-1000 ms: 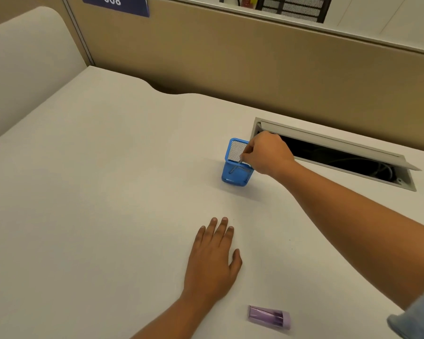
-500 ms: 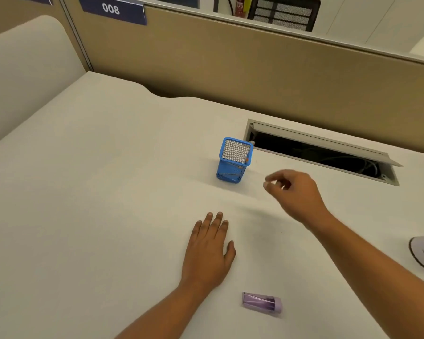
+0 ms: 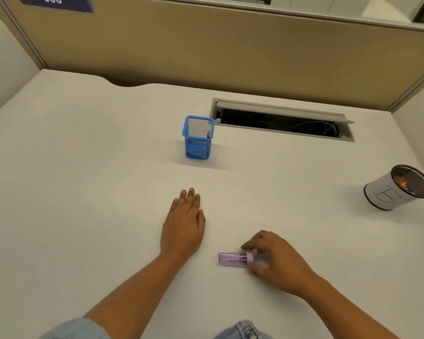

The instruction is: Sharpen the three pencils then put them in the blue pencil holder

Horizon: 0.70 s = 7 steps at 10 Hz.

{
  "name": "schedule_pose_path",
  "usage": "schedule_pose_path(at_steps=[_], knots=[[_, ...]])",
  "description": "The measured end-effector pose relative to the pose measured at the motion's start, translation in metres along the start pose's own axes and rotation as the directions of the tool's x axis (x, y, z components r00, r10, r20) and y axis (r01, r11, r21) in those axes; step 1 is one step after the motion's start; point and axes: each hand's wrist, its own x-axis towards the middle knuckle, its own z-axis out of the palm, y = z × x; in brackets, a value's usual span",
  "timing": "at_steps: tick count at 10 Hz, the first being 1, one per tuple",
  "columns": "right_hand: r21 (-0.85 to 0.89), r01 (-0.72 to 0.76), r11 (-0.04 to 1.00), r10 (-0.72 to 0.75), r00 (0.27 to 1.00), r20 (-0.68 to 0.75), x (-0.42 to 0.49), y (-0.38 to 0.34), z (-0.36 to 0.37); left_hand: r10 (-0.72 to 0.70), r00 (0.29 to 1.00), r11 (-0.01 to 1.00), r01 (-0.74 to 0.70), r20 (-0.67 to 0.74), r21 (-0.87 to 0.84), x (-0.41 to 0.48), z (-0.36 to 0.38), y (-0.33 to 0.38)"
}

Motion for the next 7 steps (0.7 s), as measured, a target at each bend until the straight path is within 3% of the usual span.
schedule_pose_path(at_steps=[5, 7], knots=[[0.041, -0.098, 0.994, 0.103, 0.985, -0.140, 0.000, 0.014, 0.005, 0.003, 1.000, 1.000, -0.003, 0.020, 0.015, 0.000, 0.000, 0.002], [0.013, -0.104, 0.994, 0.103, 0.953, -0.284, -0.010, 0.015, 0.012, -0.001, 1.000, 1.000, 0.001, -0.001, 0.026, 0.000, 0.002, 0.000]])
